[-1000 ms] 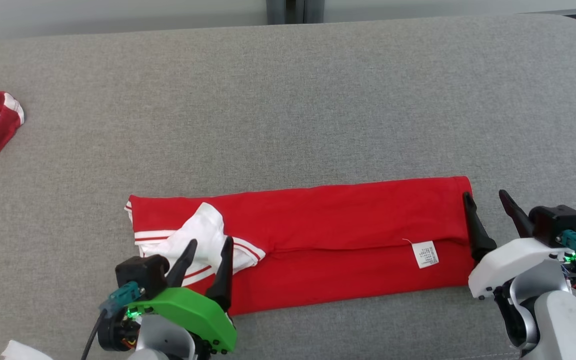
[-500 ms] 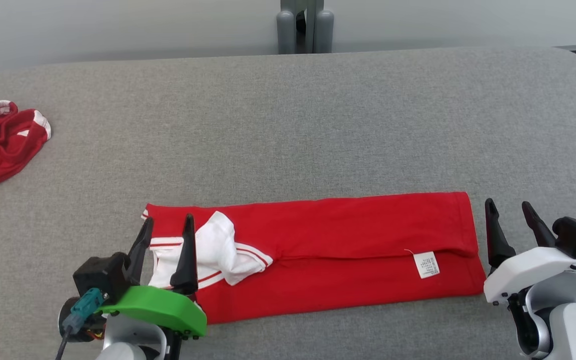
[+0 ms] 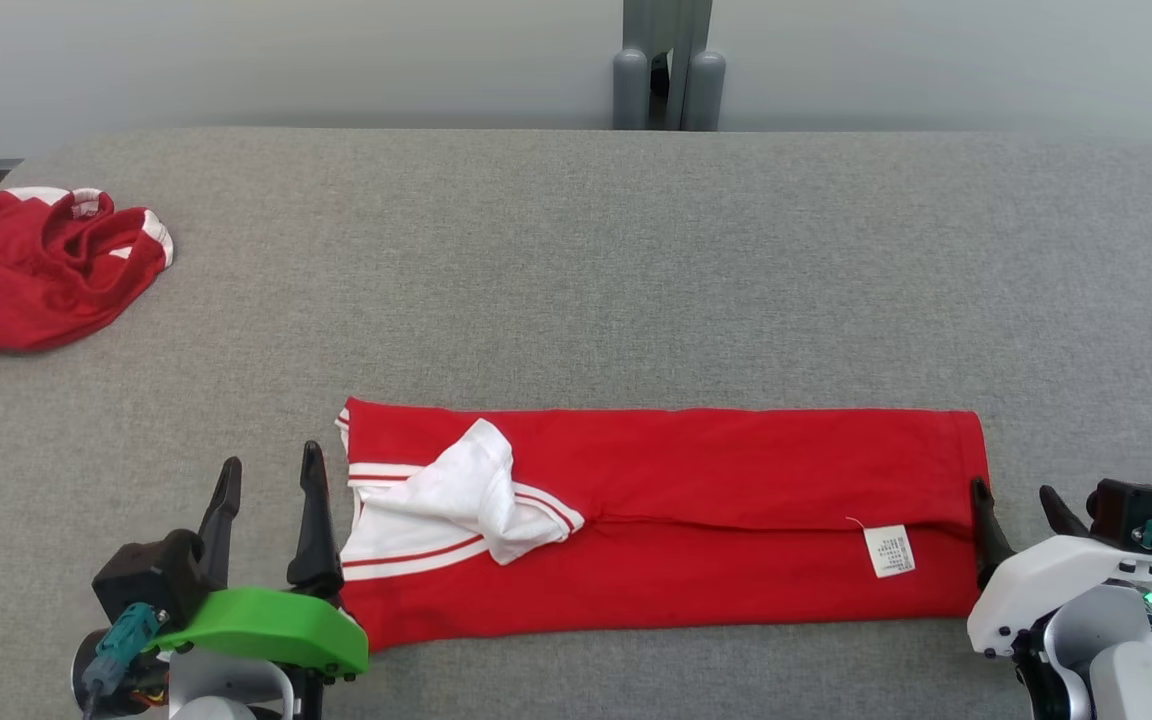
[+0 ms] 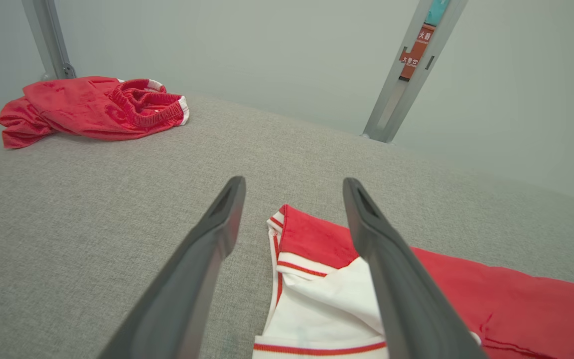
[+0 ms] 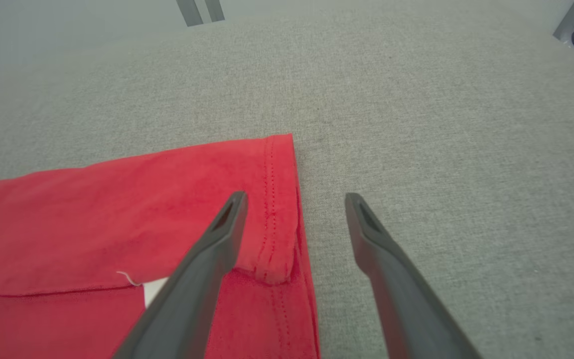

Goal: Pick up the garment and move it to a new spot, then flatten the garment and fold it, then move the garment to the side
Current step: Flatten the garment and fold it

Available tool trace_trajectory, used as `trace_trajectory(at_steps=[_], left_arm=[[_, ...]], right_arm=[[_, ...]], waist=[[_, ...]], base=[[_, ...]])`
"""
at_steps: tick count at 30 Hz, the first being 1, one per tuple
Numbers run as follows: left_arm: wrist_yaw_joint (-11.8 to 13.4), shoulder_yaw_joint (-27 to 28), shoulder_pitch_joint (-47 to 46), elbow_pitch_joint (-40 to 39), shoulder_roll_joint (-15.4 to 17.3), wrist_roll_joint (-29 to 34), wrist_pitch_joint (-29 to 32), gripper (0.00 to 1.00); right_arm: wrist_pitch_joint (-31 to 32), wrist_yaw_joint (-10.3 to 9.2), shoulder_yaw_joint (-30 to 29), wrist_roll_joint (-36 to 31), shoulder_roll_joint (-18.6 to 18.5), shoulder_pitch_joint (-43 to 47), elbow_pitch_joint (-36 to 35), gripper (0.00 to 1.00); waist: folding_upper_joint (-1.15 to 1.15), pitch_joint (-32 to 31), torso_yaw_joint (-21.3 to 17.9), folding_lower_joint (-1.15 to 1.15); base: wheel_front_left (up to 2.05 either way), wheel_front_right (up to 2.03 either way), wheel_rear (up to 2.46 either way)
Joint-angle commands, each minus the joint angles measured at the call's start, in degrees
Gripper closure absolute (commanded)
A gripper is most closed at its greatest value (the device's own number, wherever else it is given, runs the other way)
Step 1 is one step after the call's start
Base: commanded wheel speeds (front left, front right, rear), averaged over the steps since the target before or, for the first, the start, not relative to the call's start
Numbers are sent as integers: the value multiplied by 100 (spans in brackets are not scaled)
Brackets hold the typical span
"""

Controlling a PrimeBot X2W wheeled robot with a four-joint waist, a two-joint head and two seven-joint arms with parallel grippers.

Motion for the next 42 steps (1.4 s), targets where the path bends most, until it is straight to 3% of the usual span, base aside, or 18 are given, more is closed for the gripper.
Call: trace_trajectory(at_steps=[1,13,27,28,29,30,31,42], left_arm=[[14,32,91,10,16,-3,-36,0],[35,20,25,36,34,-7,-47,0],[55,-52,-32,-13,55,8,-19,0],[59,-54,-26,-10,59,7,-17,0],[51,-59,-16,-7,62,5,-13,0],[53,-61,-5,-5,66,4,-9,0],[58,-62,10,-3,72,2,-7,0],[103,-117,142,2,101,-24,42,0]], right_arm=[[14,-9,-15,-57,-13,-96,116,0],[-31,-9,60,-226,-13,-499,1236,0],[1,-9,103,-246,-7,-690,1827,0],[20,-9,127,-232,-4,-699,1874,16],[31,-9,149,-215,-2,-704,1920,56],[36,-9,165,-201,0,-705,1949,73],[23,-9,176,-193,3,-708,1982,100],[-85,-11,-223,-166,-363,-819,1733,100]], waist=[[0,16,44,0],[0,32,118,0],[0,36,91,0],[0,29,91,0],[0,18,91,0],[0,9,90,0],[0,-5,87,0],[0,-217,-20,0]], base=[[0,0,0],[0,0,0],[0,0,0],[0,0,0],[0,0,0],[0,0,0],[0,0,0],[0,0,0]])
